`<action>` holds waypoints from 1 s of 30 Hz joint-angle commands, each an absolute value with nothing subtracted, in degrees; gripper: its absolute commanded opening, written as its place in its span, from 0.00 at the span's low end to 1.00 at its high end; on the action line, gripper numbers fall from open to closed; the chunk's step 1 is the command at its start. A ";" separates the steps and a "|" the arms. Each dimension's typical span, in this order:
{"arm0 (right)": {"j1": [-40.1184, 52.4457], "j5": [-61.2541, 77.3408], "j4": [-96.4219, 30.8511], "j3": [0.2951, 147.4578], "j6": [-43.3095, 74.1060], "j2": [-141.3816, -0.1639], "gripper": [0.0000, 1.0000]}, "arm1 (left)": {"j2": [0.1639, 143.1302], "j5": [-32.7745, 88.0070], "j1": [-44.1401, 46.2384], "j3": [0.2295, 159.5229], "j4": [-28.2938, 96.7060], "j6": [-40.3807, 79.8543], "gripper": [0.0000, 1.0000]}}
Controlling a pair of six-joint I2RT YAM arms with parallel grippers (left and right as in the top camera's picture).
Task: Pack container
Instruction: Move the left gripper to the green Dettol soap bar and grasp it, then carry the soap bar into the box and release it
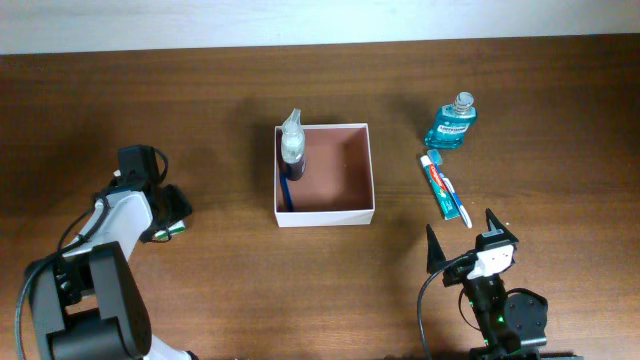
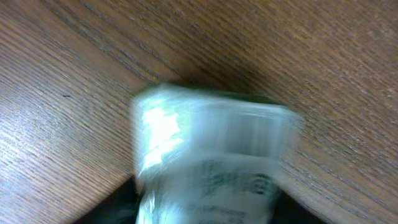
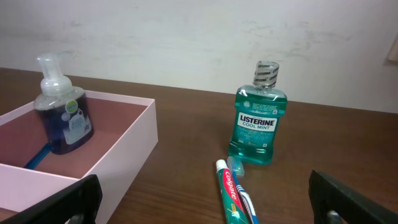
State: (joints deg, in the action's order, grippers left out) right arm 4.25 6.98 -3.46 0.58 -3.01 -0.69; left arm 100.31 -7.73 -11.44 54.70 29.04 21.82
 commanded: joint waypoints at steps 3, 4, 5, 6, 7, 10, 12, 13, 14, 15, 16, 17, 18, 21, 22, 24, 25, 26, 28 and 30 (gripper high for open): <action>4.01 7.07 -3.75 0.32 -2.98 -0.36 0.99 | 100.71 -7.20 -11.79 54.30 28.77 21.12 0.29; 4.01 7.07 -3.73 0.32 -3.01 -0.36 0.99 | 100.71 -7.20 -11.79 54.30 28.75 21.12 0.28; 4.01 7.07 -3.75 0.32 -3.01 -0.36 0.99 | 100.71 -7.20 -11.79 54.30 28.77 21.12 0.29; 4.01 7.07 -3.75 0.32 -2.98 -0.36 0.99 | 100.71 -7.22 -11.79 54.30 28.75 21.12 0.28; 4.01 7.07 -3.73 0.32 -3.01 -0.36 0.98 | 100.68 -7.22 -11.79 54.33 28.73 21.12 0.28; 4.01 7.07 -3.75 0.32 -3.01 -0.36 0.98 | 100.47 -6.98 -11.77 54.85 29.04 21.12 0.28; 4.01 7.07 -3.75 0.32 -3.01 -0.36 0.99 | 99.81 -5.15 -11.77 56.03 30.17 21.12 0.27; 4.01 7.05 -3.75 0.32 -3.01 -0.36 0.98 | 99.26 -3.90 -11.77 56.77 30.98 21.12 0.26; 4.01 7.07 -3.73 0.32 -3.01 -0.36 0.98 | 98.52 -2.46 -11.77 57.56 31.86 21.12 0.27; 4.01 7.05 -3.73 0.32 -2.98 -0.36 0.99 | 97.47 -0.71 -11.77 58.43 32.67 21.15 0.26; 4.01 7.07 -3.75 0.32 -3.01 -0.36 0.99 | 96.36 1.02 -11.77 59.09 33.15 21.12 0.25; 4.01 7.07 -3.73 0.32 -3.01 -0.36 0.99 | 95.18 2.94 -11.77 59.61 33.39 21.12 0.25; 4.01 7.07 -3.73 0.32 -3.01 -0.36 0.99 | 93.62 5.37 -11.77 60.14 33.47 21.15 0.25; 4.01 7.05 -3.73 0.32 -3.01 -0.36 0.99 | 88.86 11.94 -11.66 61.01 33.39 21.47 0.22; 4.01 7.07 -3.75 0.32 -3.01 -0.36 0.98 | 87.35 13.93 -11.60 61.14 33.21 21.58 0.22; 4.01 7.07 -3.75 0.32 -3.01 -0.36 0.99 | 84.14 18.39 -10.85 61.19 32.53 21.80 0.21; 4.01 7.07 -3.75 0.32 -3.01 -0.36 0.99 | 82.72 20.21 -10.15 61.19 32.14 21.80 0.21; 4.01 7.07 -3.73 0.32 -2.98 -0.36 0.99 | 81.36 21.58 -9.26 61.19 31.88 21.93 0.21; 4.01 7.07 -3.75 0.32 -3.01 -0.36 0.99 | 78.91 22.28 -6.72 61.19 31.44 23.33 0.21; 4.01 7.07 -3.73 0.32 -3.01 -0.36 0.99 | 77.30 22.11 -3.38 61.19 30.15 23.33 0.21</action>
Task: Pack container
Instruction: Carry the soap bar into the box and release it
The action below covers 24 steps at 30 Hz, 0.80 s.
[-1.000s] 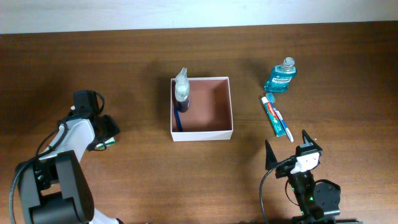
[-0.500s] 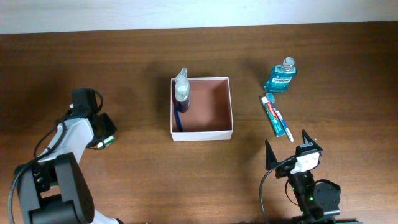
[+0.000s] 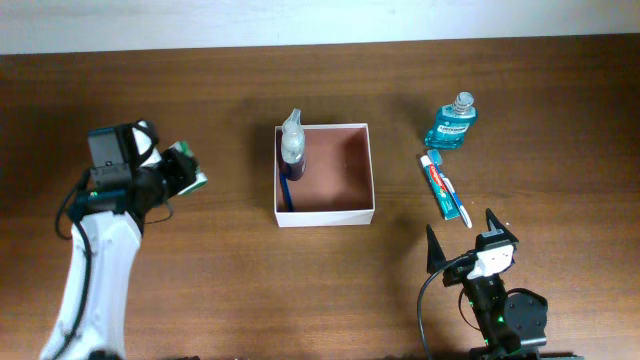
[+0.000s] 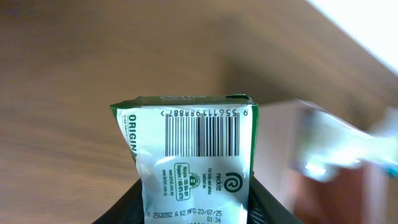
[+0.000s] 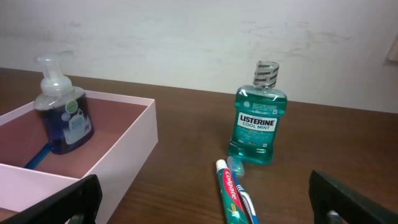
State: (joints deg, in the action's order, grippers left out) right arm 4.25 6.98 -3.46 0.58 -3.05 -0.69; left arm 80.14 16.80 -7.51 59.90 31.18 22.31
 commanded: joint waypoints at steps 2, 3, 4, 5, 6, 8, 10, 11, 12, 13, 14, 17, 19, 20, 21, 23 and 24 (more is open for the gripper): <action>4.01 7.05 -3.73 0.32 -3.01 -0.36 0.99 | 76.79 22.04 0.08 61.19 28.29 23.49 0.20; 4.01 7.05 -3.73 0.32 -3.01 -0.36 0.99 | 76.79 21.63 2.13 61.19 27.09 23.86 0.20; 4.01 7.07 -3.75 0.32 -3.01 -0.36 0.99 | 76.93 20.78 3.92 61.19 26.22 24.47 0.20; 4.01 7.07 -3.73 0.32 -3.01 -0.36 0.98 | 77.06 19.38 5.78 61.19 25.50 25.15 0.20; 4.01 7.07 -3.73 0.32 -3.01 -0.36 0.99 | 77.23 17.37 7.90 61.19 24.80 25.80 0.20; 4.01 7.07 -3.75 0.32 -3.01 -0.36 0.99 | 77.67 13.13 11.57 61.19 23.70 26.28 0.20; 4.01 7.07 -3.75 0.32 -3.01 -0.36 0.99 | 78.35 9.45 14.68 61.19 22.81 26.28 0.20; 4.01 7.07 -3.75 0.32 -3.01 -0.36 0.99 | 78.76 7.86 16.14 61.19 22.41 26.28 0.20; 4.01 7.05 -3.75 0.32 -3.01 -0.36 0.98 | 79.22 6.26 17.67 61.19 22.04 26.26 0.20; 4.01 7.05 -3.73 0.32 -2.98 -0.36 0.99 | 79.68 5.28 18.83 61.19 21.80 26.26 0.20; 4.01 7.05 -3.75 0.32 -3.01 -0.36 0.99 | 80.07 4.45 19.92 61.17 21.61 26.28 0.21; 4.01 7.05 -3.75 0.32 -3.01 -0.36 0.98 | 81.54 2.31 22.59 61.17 21.19 26.28 0.20; 4.01 7.07 -3.75 0.32 -3.01 -0.36 0.99 | 82.61 1.30 23.42 61.17 20.69 26.28 0.21; 4.01 7.07 -3.75 0.32 -3.01 -0.36 0.99 | 83.24 1.23 23.66 61.19 20.25 26.28 0.21; 4.01 7.07 -3.75 0.32 -2.98 -0.36 0.99 | 83.79 1.26 23.70 61.19 19.90 26.28 0.21; 4.01 7.07 -3.75 0.32 -3.01 -0.36 0.99 | 84.86 1.26 23.77 61.19 19.49 26.30 0.21; 4.01 7.07 -3.75 0.32 -3.01 -0.36 0.98 | 85.36 1.26 23.77 61.17 19.49 26.30 0.21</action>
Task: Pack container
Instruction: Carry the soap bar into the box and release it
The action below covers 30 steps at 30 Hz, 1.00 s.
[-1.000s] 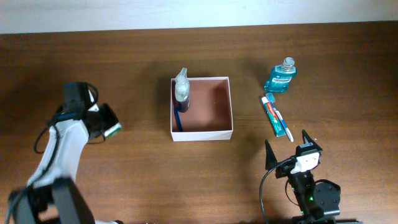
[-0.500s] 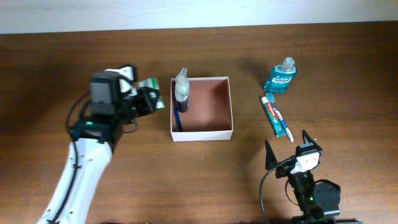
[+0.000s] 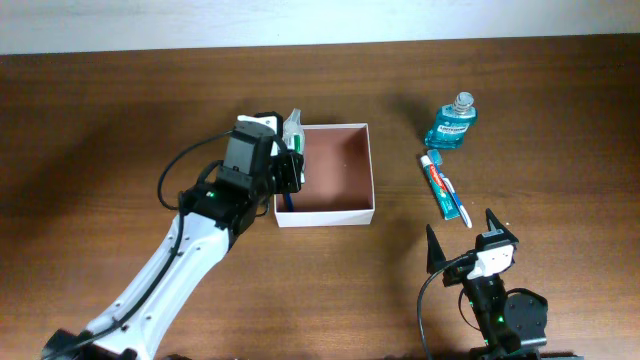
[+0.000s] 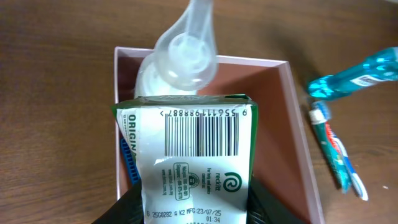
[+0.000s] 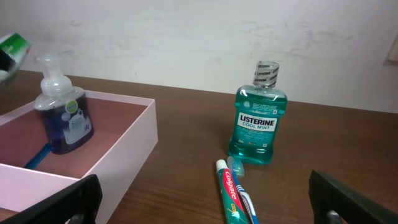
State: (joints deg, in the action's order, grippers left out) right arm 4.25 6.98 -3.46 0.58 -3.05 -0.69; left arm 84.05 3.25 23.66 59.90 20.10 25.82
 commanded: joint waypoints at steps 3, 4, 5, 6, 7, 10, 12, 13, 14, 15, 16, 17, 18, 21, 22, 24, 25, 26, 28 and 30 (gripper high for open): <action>4.01 7.05 -3.73 0.32 -3.01 -0.36 0.99 | 86.50 1.30 23.88 61.17 19.57 26.28 0.21; 4.01 7.07 -3.73 0.32 -2.98 -0.36 0.99 | 86.91 1.32 23.88 61.17 19.55 26.30 0.21; 4.01 7.05 -3.73 0.32 -3.01 -0.36 0.99 | 87.22 1.78 23.97 61.17 19.51 26.28 0.21; 4.01 7.07 -3.75 0.32 -3.01 -0.36 0.99 | 87.39 2.17 23.97 61.17 19.53 26.28 0.21; 4.01 7.05 -3.75 0.32 -3.01 -0.36 0.99 | 87.44 2.39 23.99 61.17 19.53 26.30 0.25; 4.01 7.07 -3.73 0.32 -3.01 -0.36 0.99 | 87.42 2.59 23.99 61.17 19.49 26.28 0.40; 4.01 7.07 -3.75 0.32 -3.01 -0.36 0.99 | 87.44 2.81 23.99 61.17 19.53 26.28 0.49; 4.01 7.05 -3.75 0.32 -3.01 -0.36 0.99 | 87.42 3.09 23.99 61.17 19.53 26.28 0.54; 4.01 7.05 -3.75 0.32 -3.01 -0.36 0.99 | 87.42 3.53 23.97 61.19 19.49 26.28 0.56; 4.01 7.07 -3.75 0.32 -3.01 -0.36 0.99 | 87.42 3.66 23.97 61.19 19.33 26.28 0.58; 4.01 7.07 -3.75 0.32 -3.01 -0.36 0.99 | 87.42 3.64 23.97 61.19 19.29 26.26 0.60; 4.01 7.07 -3.75 0.32 -3.01 -0.36 0.99 | 87.42 3.64 23.97 61.19 19.27 26.28 0.62; 4.01 7.07 -3.75 0.32 -3.01 -0.36 0.98 | 87.33 3.64 23.97 61.19 19.27 26.26 0.62; 4.01 7.07 -3.75 0.32 -3.01 -0.36 0.99 | 86.70 3.62 23.94 61.19 19.29 26.24 0.63; 4.01 7.07 -3.75 0.32 -3.01 -0.36 0.99 | 86.32 3.62 23.86 61.19 19.31 26.11 0.64; 4.01 7.05 -3.75 0.32 -2.98 -0.36 0.99 | 85.43 3.51 23.70 61.19 19.40 25.76 0.67; 4.01 7.07 -3.73 0.32 -3.01 -0.36 0.99 | 84.95 3.18 23.49 61.19 19.57 25.61 0.68; 4.01 7.07 -3.73 0.32 -3.01 -0.36 0.99 | 84.40 2.46 23.11 61.19 19.94 25.58 0.68; 4.01 7.07 -3.75 0.32 -3.01 -0.36 0.99 | 83.22 -0.34 22.15 61.19 21.26 25.58 0.70; 4.01 7.05 -3.75 0.32 -2.98 -0.36 0.98 | 81.84 -3.53 20.62 61.19 23.11 25.58 0.70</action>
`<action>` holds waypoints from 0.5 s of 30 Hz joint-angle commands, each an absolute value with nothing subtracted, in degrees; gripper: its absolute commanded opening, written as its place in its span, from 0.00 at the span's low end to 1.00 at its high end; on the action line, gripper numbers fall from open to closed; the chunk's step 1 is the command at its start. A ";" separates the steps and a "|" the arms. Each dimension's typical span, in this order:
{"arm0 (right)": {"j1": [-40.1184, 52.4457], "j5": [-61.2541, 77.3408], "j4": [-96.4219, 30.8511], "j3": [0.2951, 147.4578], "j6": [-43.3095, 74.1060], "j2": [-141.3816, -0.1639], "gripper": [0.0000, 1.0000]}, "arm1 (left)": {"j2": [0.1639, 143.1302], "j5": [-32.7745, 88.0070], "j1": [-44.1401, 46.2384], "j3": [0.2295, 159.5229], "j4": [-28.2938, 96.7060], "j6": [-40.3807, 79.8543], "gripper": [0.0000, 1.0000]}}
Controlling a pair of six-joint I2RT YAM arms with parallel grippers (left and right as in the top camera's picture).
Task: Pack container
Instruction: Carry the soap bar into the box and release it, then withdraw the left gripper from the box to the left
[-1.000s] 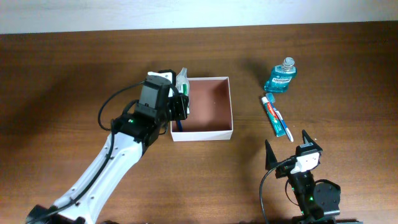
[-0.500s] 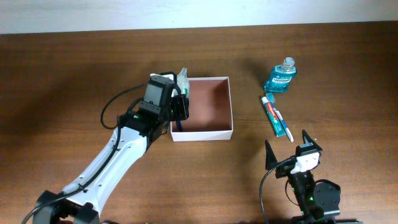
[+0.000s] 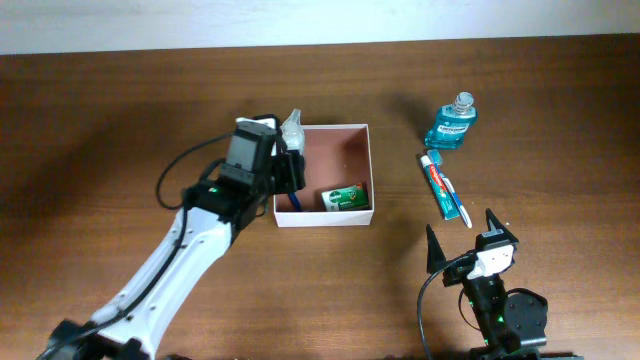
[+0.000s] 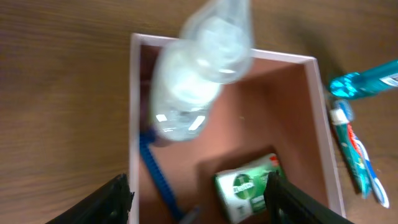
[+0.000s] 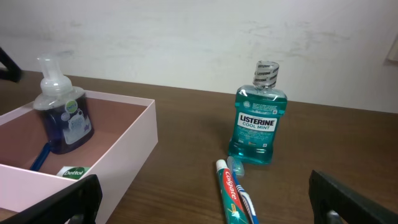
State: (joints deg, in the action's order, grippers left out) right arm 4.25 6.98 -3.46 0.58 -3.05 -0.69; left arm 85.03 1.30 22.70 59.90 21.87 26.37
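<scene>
The pink box [image 3: 371,170] stands mid-table. Inside it are a foam pump bottle [image 3: 291,138], a blue toothbrush [image 4: 157,179] and a green soap pack [image 3: 344,198], which lies flat near the front right. My left gripper [image 4: 199,199] hovers open over the box's left side, nothing between its fingers. A teal mouthwash bottle [image 3: 453,122], a toothpaste tube [image 3: 436,183] and a second toothbrush [image 3: 459,205] lie right of the box. My right gripper [image 5: 199,205] rests open near the table's front, behind the tube.
Wooden table [image 3: 120,100] all around; a pale wall [image 5: 186,37] rises behind the far edge. The left arm [image 3: 170,270] stretches diagonally from the front left toward the box.
My left gripper held the green soap pack above the box's left side; now it is open and the pack lies on the box floor. The right arm has not moved.
My left gripper was shut on the green soap pack down at the table's left. Then it held the pack raised, further toward the box, then over the box beside the pump bottle. Now the pack lies in the box and the gripper is open.
</scene>
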 commanded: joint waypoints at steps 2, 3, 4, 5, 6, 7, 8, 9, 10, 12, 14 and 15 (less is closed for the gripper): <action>4.01 7.07 -3.75 0.32 -3.01 -0.36 0.99 | 80.47 -5.93 18.39 61.19 25.30 25.61 0.71; 4.01 7.07 -3.73 0.32 -2.98 -0.36 0.99 | 79.85 -6.46 17.21 61.19 26.28 25.58 0.73; 4.01 7.07 -3.75 0.32 -3.01 -0.36 0.99 | 79.31 -6.52 15.94 61.19 27.27 25.61 0.74; 4.01 7.05 -3.75 0.32 -3.01 -0.36 0.99 | 78.87 -6.50 14.61 61.19 28.16 25.61 0.74; 4.01 7.05 -3.75 0.32 -2.98 -0.36 0.99 | 78.50 -6.50 13.10 61.19 29.26 25.61 0.75; 4.01 7.07 -3.75 0.32 -3.01 -0.36 0.99 | 78.24 -6.52 11.88 61.19 30.20 25.61 0.77; 4.01 7.05 -3.75 0.32 -3.01 -0.36 0.99 | 78.11 -6.90 10.44 61.19 31.46 25.61 0.78; 4.01 7.07 -3.75 0.32 -3.01 -0.36 0.99 | 78.06 -7.70 9.26 61.19 32.64 25.61 0.79; 4.01 7.07 -3.75 0.32 -3.01 -0.36 0.99 | 78.06 -9.39 7.86 61.19 34.09 25.61 0.85; 4.01 7.07 -3.75 0.32 -3.01 -0.36 0.99 | 78.11 -13.72 5.52 61.17 36.53 25.63 0.99; 4.01 7.05 -3.73 0.32 -3.01 -0.36 0.99 | 78.11 -18.87 3.18 61.17 38.74 25.63 0.99; 4.01 7.07 -3.75 0.32 -3.01 -0.36 0.99 | 78.11 -21.19 2.02 61.17 39.94 25.63 0.99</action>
State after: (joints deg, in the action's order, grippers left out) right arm 4.25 6.98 -3.46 0.58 -3.01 -0.69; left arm 79.09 -12.19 4.60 59.92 38.41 25.96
